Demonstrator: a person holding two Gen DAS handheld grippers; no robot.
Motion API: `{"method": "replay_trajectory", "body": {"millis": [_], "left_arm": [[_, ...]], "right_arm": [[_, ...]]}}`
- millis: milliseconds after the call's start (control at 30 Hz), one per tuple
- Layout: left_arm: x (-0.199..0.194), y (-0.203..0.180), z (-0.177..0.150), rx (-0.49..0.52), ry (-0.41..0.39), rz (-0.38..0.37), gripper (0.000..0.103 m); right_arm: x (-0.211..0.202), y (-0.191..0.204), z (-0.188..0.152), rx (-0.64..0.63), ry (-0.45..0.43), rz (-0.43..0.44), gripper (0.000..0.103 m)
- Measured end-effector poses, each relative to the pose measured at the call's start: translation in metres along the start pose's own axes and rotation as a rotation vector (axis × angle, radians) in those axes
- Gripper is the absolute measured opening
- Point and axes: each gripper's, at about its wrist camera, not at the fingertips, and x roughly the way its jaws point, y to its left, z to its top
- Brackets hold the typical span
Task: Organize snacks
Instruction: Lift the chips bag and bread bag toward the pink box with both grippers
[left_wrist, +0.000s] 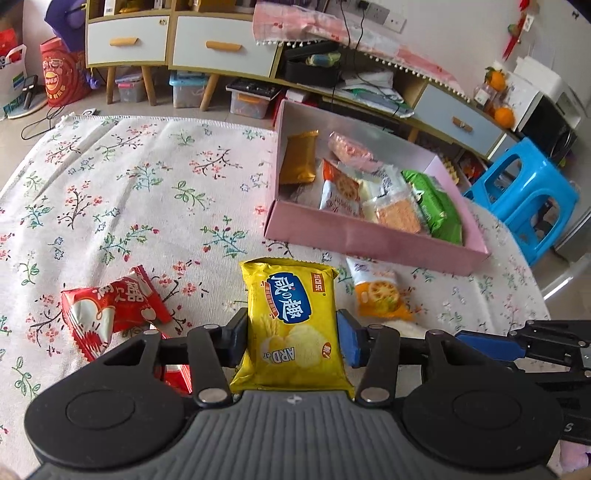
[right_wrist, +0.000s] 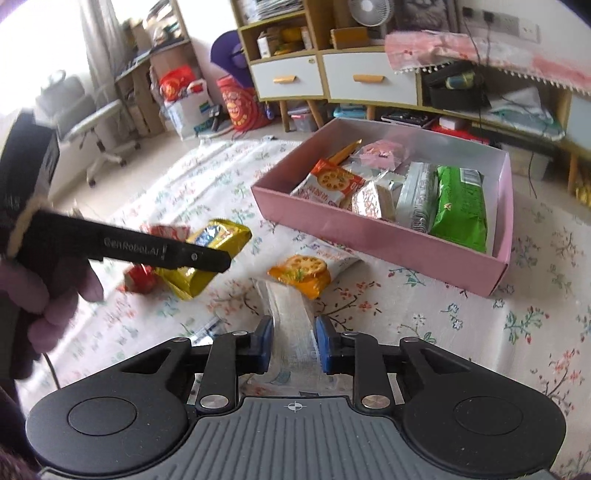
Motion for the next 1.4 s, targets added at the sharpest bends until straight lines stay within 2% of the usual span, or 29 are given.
{"method": "replay_trajectory", "body": {"millis": [300,333,367,500,533,600,733,767,1000,1300,1400], "left_arm": [[-0.006,-0.001,0.006,-0.032,-0.030,-0.005,0.046],[-0.006,0.000,0.006,-0.037,-0.030,-0.005,0.046],[-0.007,0.000,0.006,-0.043,-0.030,-0.006,0.046],[-0.011,0.000,0.006,-0.052,-0.039,-0.015,0.046],[-0.012,0.000,0.006,-0.054,-0.039,-0.016,0.046],[-0.011,-0.001,0.006,-0.056,-0.031,-0.013,0.046],[-0.007,-0.003,0.003,-0.049,-0.002,0.000,0.046],[-0.006,-0.004,0.002,-0.047,0.004,0.002,0.046],[-0.005,-0.004,-0.002,-0.037,0.022,0.003,0.046],[-0.004,-0.006,-0.003,-0.029,0.033,0.005,0.046],[-0.004,-0.007,-0.003,-0.027,0.034,0.006,0.046]], "right_arm": [[-0.016,-0.015,0.010,0.167,-0.061,0.046,0.022],[-0.016,-0.020,0.011,0.195,-0.067,0.052,0.002],[-0.017,-0.025,0.012,0.229,-0.071,0.061,0.000],[-0.023,-0.041,0.015,0.338,-0.100,0.075,0.001],[-0.024,-0.042,0.015,0.339,-0.096,0.065,0.009],[-0.021,-0.039,0.014,0.311,-0.067,0.044,0.014],[-0.005,-0.019,0.007,0.162,0.033,0.017,0.040],[-0.001,-0.014,0.004,0.122,0.054,0.005,0.044],[0.024,0.014,-0.011,-0.067,0.167,-0.046,0.045],[0.032,0.023,-0.021,-0.161,0.191,-0.109,0.045],[0.034,0.027,-0.022,-0.187,0.186,-0.127,0.038]]}}
